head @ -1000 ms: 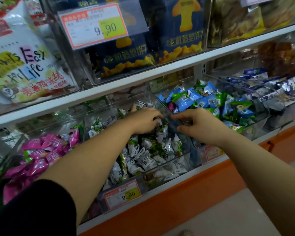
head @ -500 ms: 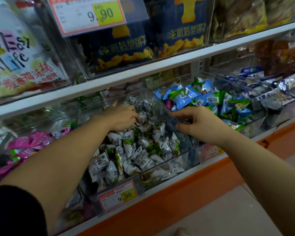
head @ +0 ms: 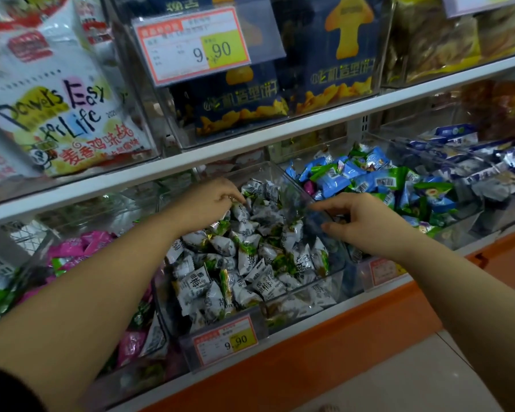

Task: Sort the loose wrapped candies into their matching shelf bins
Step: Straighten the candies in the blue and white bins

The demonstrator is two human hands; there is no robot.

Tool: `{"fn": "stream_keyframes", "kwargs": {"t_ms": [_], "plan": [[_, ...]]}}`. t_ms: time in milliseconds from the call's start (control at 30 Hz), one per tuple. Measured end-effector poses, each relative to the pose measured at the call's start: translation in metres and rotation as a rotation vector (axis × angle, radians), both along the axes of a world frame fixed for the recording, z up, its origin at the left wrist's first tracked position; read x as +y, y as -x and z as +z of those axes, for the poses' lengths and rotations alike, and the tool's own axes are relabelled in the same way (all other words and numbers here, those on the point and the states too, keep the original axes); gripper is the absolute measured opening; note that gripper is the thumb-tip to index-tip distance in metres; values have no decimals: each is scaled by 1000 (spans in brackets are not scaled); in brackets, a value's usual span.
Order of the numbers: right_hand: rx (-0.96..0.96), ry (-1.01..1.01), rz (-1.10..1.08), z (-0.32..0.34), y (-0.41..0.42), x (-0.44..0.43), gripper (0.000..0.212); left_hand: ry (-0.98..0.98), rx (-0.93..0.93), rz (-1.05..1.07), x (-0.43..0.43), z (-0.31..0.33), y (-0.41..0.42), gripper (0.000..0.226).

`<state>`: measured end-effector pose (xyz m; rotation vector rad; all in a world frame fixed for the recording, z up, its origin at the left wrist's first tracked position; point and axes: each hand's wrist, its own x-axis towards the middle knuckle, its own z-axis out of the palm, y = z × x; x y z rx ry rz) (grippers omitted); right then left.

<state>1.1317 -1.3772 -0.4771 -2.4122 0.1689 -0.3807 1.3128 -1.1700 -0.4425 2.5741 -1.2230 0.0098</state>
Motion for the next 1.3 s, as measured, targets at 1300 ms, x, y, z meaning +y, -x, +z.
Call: {"fn": "stream_keyframes", "kwargs": {"t_ms": [1300], "plan": [[235,615,352,19,-80,138,56,71,106,144,136,-18,66,35]]}}
